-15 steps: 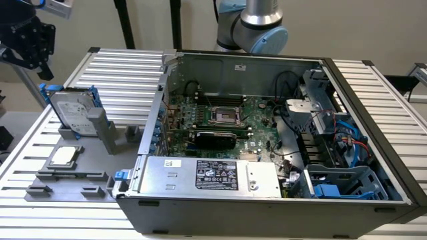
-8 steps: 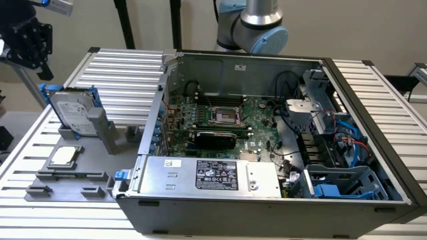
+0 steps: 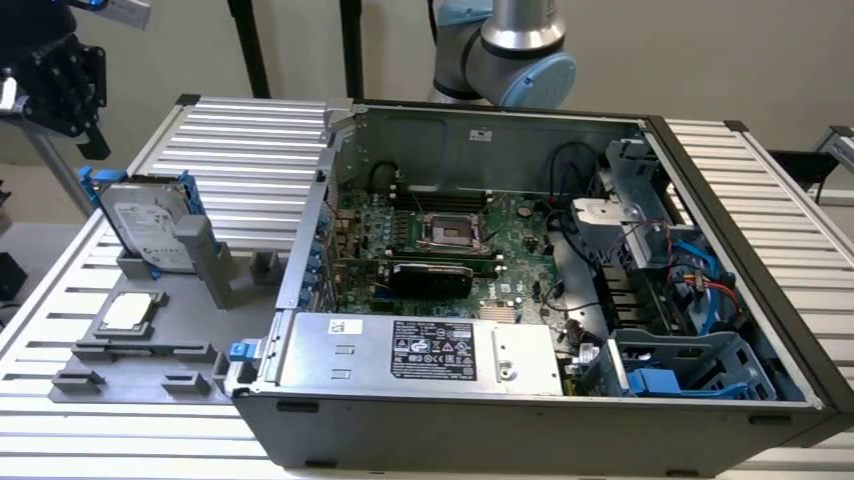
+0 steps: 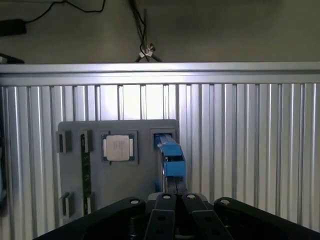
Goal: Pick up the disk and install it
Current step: 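Pick up the disk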
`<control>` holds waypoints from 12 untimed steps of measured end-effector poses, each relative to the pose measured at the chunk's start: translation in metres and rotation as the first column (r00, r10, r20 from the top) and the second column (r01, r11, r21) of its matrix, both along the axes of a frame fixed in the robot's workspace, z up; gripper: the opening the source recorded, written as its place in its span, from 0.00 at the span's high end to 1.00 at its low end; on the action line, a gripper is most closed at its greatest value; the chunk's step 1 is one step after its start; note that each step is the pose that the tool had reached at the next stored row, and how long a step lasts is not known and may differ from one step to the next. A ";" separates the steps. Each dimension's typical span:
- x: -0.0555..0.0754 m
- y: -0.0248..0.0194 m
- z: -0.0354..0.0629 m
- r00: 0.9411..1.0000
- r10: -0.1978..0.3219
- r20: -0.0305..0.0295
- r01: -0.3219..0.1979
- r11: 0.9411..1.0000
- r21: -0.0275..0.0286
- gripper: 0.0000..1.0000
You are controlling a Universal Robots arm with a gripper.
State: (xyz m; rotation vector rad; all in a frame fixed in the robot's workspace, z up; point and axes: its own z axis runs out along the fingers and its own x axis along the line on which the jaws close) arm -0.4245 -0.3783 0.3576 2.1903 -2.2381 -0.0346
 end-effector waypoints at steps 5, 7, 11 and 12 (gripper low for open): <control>0.000 0.0006 0.0000 1.000 0.001 0.000 -0.001 1.000 0.000 0.76; 0.000 0.0006 0.0000 1.000 0.001 0.000 -0.001 1.000 0.000 0.70; 0.000 0.0006 -0.0008 1.000 0.000 0.000 0.000 1.000 0.000 0.53; 0.000 0.0006 -0.0016 1.000 0.001 0.000 -0.001 1.000 0.000 0.47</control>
